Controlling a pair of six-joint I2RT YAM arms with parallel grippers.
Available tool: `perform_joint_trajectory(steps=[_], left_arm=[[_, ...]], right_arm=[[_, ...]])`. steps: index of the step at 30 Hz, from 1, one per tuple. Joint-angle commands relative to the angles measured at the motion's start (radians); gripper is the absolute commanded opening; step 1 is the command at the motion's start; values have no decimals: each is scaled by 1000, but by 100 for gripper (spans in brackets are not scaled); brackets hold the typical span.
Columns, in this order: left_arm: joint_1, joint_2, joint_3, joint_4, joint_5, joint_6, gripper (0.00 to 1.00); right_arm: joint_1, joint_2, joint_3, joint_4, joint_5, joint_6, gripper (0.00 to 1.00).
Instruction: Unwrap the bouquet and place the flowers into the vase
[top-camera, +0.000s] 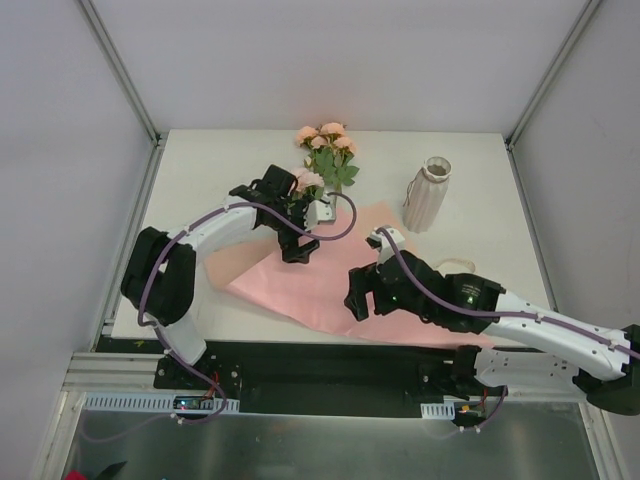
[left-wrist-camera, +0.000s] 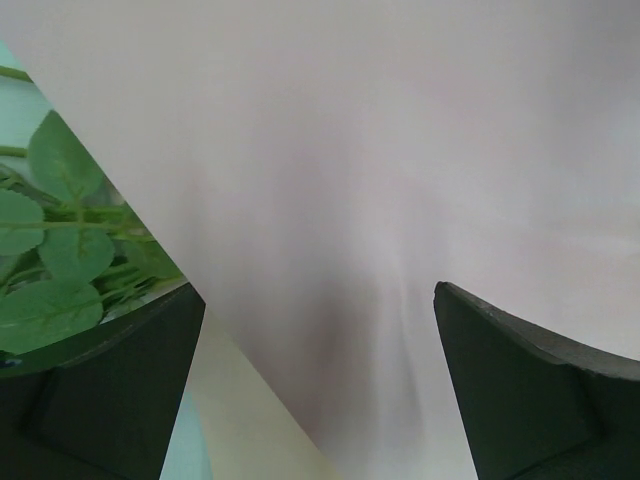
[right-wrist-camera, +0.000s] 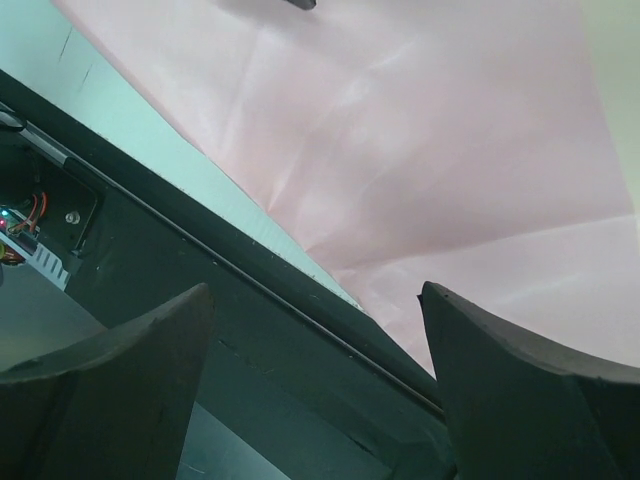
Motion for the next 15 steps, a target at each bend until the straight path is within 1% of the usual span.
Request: perform_joint_trajectory(steps=[1,4,5,7,8,9,11,14,15], left_arm=[[35,56,87,-11,42,-18,92],[42,94,133,-49,91,-28,80],[44,99,141,-57,99,-34,70],[44,103,152,-67,120,-37,57],[44,108,157,-72,125,-38,45],[44,111,160,-80,134,-37,42],[42,119,166,-112,142,-31,42],[42,143,190,-146,133,-34,51],[45,159,196,-147,120,-38,62]], right_arm=[[-13,-14,9,-8,19,-12,87],[-26,-26,11,-11,18,-18,87],[-29,-31,11,-14,18,-19,87],[-36,-42,9,-15,19,-20,87],[-41,-51,8,-15,21,-21,87],[-43,-57,6,-17,21,-21,87],[-47,-68,3,-18,19,-23,86],[-56,-83,3,-26,19,-30,86],[-56,-88,3,-28,21,-35,86]])
